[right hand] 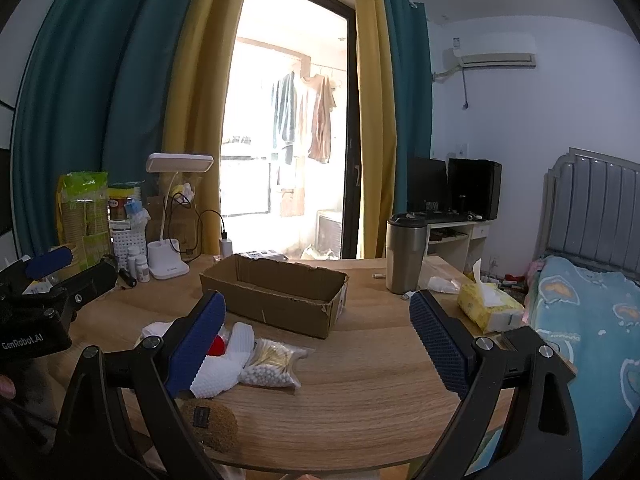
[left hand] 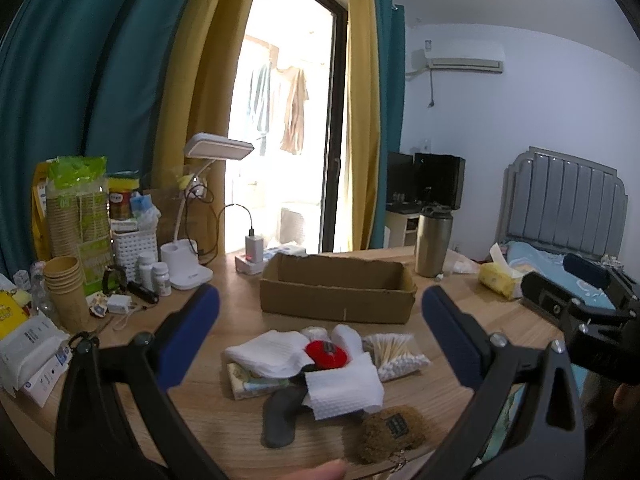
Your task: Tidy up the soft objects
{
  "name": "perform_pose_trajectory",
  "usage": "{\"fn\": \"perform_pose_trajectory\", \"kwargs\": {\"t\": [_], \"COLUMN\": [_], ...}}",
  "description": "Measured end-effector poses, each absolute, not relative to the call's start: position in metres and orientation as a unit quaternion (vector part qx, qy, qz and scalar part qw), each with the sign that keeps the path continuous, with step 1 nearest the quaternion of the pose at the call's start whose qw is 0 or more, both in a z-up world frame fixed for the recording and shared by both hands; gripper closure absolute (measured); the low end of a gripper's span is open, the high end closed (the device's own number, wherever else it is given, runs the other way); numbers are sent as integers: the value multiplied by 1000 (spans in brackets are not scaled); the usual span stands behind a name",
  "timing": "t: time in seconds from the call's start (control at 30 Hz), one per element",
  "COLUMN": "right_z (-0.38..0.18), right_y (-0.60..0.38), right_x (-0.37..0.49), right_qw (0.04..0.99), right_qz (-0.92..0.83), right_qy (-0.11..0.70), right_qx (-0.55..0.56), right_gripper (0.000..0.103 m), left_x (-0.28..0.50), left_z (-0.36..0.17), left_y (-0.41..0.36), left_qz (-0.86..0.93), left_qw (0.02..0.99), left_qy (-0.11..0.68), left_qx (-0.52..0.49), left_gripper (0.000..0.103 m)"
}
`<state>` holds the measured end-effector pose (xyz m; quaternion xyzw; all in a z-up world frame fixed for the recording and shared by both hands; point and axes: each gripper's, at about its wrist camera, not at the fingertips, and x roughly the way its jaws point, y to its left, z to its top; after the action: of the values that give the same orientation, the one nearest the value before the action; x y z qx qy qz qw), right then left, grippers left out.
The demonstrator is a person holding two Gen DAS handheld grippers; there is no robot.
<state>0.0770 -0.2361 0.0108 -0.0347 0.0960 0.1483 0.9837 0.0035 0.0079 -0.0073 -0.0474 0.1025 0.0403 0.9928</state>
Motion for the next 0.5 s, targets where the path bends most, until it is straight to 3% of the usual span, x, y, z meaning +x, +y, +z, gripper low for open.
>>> {"fn": "perform_pose_trajectory", "kwargs": {"t": [0.5], "right_z": [8], "right_y": [-239], "right_x": [81], "right_qw": [983], "right_qz": [148], "right_qy": [108], "right_qx": [-26], "right_gripper": [7], "left_x": [6], "left_z": [-9], "left_y": [10], "left_qz": [43], "left_qw": [992], "left_qy": [110], "left_qx": [-53], "left_gripper": [1]}}
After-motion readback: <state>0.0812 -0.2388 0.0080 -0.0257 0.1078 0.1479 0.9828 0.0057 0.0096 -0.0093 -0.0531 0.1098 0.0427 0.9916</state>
